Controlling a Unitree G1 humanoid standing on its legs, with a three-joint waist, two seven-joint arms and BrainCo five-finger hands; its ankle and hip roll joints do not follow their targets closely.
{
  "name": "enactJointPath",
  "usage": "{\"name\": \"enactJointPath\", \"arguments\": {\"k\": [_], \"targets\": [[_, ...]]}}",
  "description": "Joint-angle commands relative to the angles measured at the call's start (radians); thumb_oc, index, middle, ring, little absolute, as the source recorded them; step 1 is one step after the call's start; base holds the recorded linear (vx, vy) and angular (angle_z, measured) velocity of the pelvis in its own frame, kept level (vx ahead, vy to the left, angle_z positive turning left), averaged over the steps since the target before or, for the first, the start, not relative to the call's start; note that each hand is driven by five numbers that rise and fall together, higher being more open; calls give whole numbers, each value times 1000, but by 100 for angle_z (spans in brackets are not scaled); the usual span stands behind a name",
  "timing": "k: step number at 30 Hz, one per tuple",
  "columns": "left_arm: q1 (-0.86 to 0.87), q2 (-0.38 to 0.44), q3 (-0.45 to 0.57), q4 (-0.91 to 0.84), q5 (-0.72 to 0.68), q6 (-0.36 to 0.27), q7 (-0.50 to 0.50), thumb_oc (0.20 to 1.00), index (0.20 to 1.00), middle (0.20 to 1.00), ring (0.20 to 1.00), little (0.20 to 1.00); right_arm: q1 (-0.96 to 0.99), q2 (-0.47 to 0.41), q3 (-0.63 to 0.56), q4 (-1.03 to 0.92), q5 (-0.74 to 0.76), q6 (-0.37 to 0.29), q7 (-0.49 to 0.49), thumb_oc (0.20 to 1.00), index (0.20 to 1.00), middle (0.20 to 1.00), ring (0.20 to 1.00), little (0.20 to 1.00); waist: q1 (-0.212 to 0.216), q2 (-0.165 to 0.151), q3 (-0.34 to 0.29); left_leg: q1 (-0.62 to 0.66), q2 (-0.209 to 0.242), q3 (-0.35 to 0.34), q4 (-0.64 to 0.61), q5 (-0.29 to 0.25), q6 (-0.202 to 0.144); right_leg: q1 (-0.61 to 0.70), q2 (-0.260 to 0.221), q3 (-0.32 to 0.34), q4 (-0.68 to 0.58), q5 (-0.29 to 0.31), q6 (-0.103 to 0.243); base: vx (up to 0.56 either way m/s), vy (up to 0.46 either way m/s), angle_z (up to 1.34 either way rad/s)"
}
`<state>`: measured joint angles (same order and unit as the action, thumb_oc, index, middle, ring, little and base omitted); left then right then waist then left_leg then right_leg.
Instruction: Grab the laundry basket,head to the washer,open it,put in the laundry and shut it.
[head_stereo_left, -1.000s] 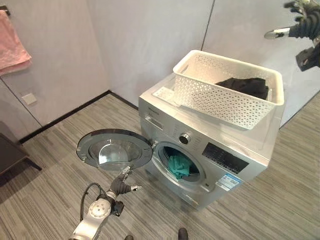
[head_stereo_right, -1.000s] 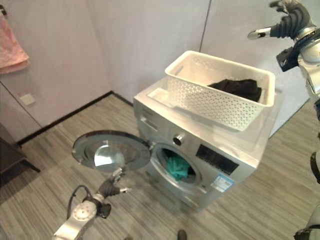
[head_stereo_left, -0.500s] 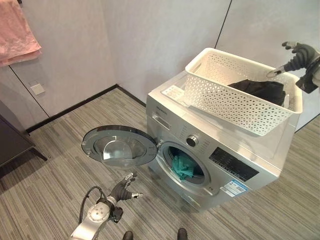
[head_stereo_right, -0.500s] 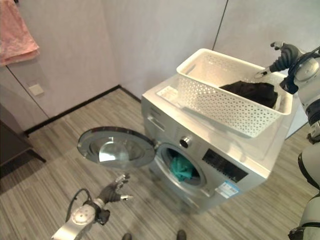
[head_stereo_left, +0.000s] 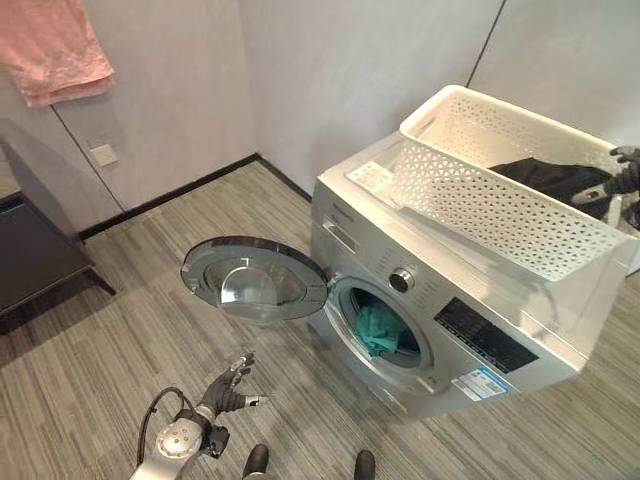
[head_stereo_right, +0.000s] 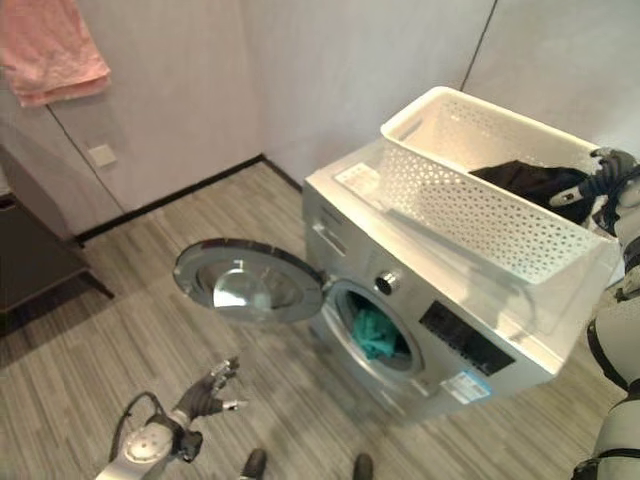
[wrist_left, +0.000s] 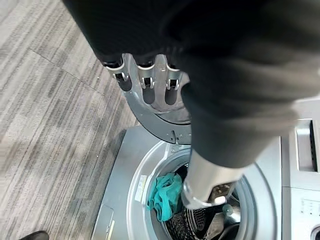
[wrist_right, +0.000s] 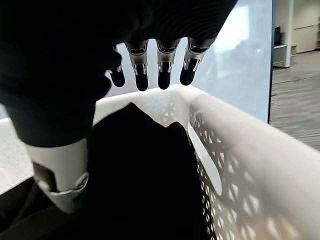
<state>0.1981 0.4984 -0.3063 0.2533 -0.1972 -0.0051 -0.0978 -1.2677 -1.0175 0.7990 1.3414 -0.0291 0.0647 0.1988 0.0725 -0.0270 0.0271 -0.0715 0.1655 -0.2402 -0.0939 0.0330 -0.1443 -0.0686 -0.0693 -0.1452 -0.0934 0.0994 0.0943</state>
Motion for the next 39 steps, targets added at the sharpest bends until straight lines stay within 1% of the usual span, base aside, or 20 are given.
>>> {"name": "enactJointPath", "arguments": {"k": [1, 7, 11, 15, 23, 27, 30, 33, 36, 37, 38, 39], "targets": [[-48, 26, -39, -69, -18, -17, -14, 1000, 1000, 1000, 1000, 1000, -107, -38, 27, 50, -29, -1, -39, 1000, 1000, 1000, 1000, 1000, 43, -51, 30, 44, 35, -21, 7, -48, 23, -13, -89, 14, 121, -141, 54, 44, -21, 2], [-43, 31, -45, -82, -20, -13, -16, 1000, 1000, 1000, 1000, 1000, -137, -37, 42, 64, -28, 5, -36, 1000, 1000, 1000, 1000, 1000, 64, -59, 35, 32, 31, -29, 7, -46, 23, -3, -88, 5, 99, -141, 52, 24, -7, 7], [-39, 28, -38, -85, -21, -11, -13, 1000, 1000, 1000, 1000, 1000, -127, -45, 45, 65, -35, 4, -31, 1000, 1000, 1000, 1000, 1000, 80, -62, 43, 22, 33, -36, 7, -41, 20, 1, -84, -5, 92, -145, 50, 23, -17, 11], [-35, 29, -32, -84, -22, -10, -13, 1000, 1000, 1000, 1000, 1000, -116, -59, 40, 63, -21, 11, -21, 1000, 1000, 1000, 1000, 1000, 88, -61, 51, 9, 33, -43, 7, -36, 17, -5, -82, -10, 89, -145, 49, 14, -31, 4], [-2, 55, 19, -138, -82, -2, -15, 1000, 1000, 1000, 1000, 1000, -162, -136, 119, 93, -76, 21, 19, 1000, 1000, 1000, 1000, 1000, 100, -30, 95, -50, 30, -58, 7, 9, 6, -74, -78, -16, 113, -155, 41, -20, -31, 6], [-17, 60, 16, -163, -89, -2, -18, 1000, 1000, 1000, 1000, 1000, -149, -180, 136, 112, -101, 27, 49, 1000, 1000, 1000, 1000, 1000, 101, -14, 112, -84, 28, -63, 7, 33, 1, -104, -74, -17, 129, -161, 38, -8, -15, 1], [-16, 62, 17, -176, -95, -6, -21, 1000, 1000, 1000, 1000, 1000, -146, -202, 151, 109, -111, 24, 65, 1000, 1000, 1000, 1000, 1000, 100, -8, 120, -99, 24, -71, 7, 45, -5, -118, -72, -21, 133, -162, 37, -16, -46, 6], [-16, 59, 20, -184, -103, -9, -19, 1000, 1000, 1000, 1000, 1000, -124, -216, 154, 99, -107, 20, 77, 1000, 1000, 1000, 1000, 1000, 100, 1, 131, -115, 21, -74, 7, 60, -10, -137, -68, -22, 140, -164, 34, -21, -40, 3], [-25, 53, 15, -179, -108, -12, -13, 1000, 1000, 1000, 1000, 1000, -92, -202, 129, 85, -80, 24, 88, 1000, 1000, 1000, 1000, 1000, 100, 7, 143, -124, 22, -71, 7, 69, -11, -159, -61, -15, 155, -168, 30, -27, -27, 9], [-30, 50, 11, -176, -106, -12, -12, 1000, 1000, 1000, 1000, 1000, -83, -192, 124, 81, -72, 26, 90, 953, 953, 953, 953, 953, 100, 8, 145, -125, 24, -70, 7, 73, -12, -166, -58, -13, 159, -169, 29, -31, -35, 0], [-33, 47, 6, -173, -106, -12, -10, 1000, 1000, 1000, 1000, 1000, -75, -184, 120, 80, -67, 29, 93, 470, 470, 470, 470, 470, 98, 7, 145, -125, 25, -69, 7, 73, -12, -169, -55, -9, 162, -170, 28, 0, 0, 0], [-36, 46, 1, -171, -105, -11, -11, 1000, 1000, 1000, 1000, 1000, -72, -175, 117, 80, -61, 31, 96, 263, 263, 263, 263, 263, 96, 8, 146, -125, 26, -68, 7, 73, -11, -170, -52, -7, 163, -171, 27, -1, -20, -6]]}}
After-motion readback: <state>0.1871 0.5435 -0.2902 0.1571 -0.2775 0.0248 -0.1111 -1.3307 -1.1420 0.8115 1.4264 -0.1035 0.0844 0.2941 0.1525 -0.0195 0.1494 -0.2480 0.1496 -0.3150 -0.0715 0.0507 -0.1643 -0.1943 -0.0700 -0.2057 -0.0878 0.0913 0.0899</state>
